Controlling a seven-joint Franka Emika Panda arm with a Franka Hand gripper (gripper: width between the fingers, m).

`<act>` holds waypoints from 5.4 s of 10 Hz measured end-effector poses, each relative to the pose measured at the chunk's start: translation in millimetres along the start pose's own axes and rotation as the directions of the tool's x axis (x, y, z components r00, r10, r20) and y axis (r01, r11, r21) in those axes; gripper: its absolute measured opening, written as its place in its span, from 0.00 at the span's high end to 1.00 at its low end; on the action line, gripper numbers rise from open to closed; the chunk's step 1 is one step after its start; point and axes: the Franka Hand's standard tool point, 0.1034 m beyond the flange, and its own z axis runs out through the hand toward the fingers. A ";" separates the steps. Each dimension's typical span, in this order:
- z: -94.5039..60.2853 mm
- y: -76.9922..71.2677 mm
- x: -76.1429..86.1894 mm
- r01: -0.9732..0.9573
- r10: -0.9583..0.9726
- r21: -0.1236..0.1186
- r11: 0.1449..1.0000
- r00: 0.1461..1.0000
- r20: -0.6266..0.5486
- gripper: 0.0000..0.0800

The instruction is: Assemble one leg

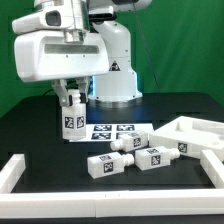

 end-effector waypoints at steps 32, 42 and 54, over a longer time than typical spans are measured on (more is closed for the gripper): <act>56.9 -32.4 -114.8 -0.340 0.340 0.048 0.939 0.940 0.018 0.20; 30.7 -81.7 -17.5 -0.377 0.377 -0.012 0.926 0.926 -0.006 0.19; 27.5 -75.5 35.2 -0.796 0.795 0.059 0.602 0.605 0.046 0.19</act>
Offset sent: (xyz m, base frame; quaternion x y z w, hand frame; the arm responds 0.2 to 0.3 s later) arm 0.0000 0.0000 0.0000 0.0000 0.0000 0.0000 1.0000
